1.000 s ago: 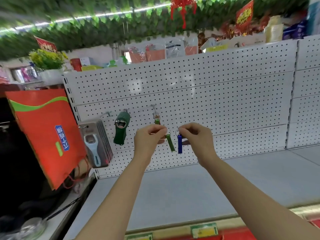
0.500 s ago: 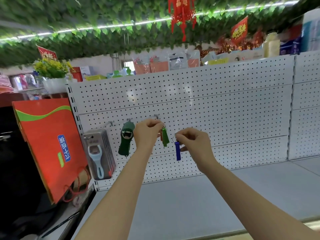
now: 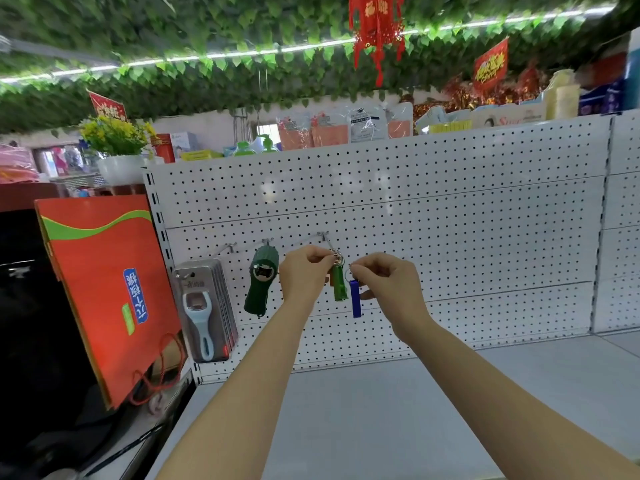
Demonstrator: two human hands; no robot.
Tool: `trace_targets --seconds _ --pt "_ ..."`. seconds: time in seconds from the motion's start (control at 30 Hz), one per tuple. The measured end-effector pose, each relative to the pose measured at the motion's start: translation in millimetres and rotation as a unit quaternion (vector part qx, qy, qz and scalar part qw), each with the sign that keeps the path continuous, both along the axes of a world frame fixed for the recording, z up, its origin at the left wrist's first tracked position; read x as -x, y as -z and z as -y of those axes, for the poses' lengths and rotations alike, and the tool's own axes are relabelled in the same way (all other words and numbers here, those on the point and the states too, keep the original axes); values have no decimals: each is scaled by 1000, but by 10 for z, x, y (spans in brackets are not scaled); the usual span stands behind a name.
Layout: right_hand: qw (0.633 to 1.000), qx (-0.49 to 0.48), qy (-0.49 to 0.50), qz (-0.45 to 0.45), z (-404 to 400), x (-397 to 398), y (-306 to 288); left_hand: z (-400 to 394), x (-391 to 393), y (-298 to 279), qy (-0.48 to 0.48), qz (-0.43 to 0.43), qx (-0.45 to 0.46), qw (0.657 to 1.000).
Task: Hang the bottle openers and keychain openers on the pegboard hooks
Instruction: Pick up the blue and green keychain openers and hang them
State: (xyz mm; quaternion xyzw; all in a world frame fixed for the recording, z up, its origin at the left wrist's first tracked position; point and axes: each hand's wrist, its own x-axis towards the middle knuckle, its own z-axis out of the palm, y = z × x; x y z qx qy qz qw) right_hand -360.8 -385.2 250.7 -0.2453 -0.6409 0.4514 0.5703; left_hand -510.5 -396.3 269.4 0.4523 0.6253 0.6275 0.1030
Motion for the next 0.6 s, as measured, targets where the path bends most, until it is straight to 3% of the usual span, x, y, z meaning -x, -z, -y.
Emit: trace_targets --seconds 0.33,0.6 --pt "999 9 25 -21 -52 176 -189 210 96 12 27 -103 1 994" --pt "999 21 43 -16 -155 323 -213 229 95 31 47 -139 37 989"
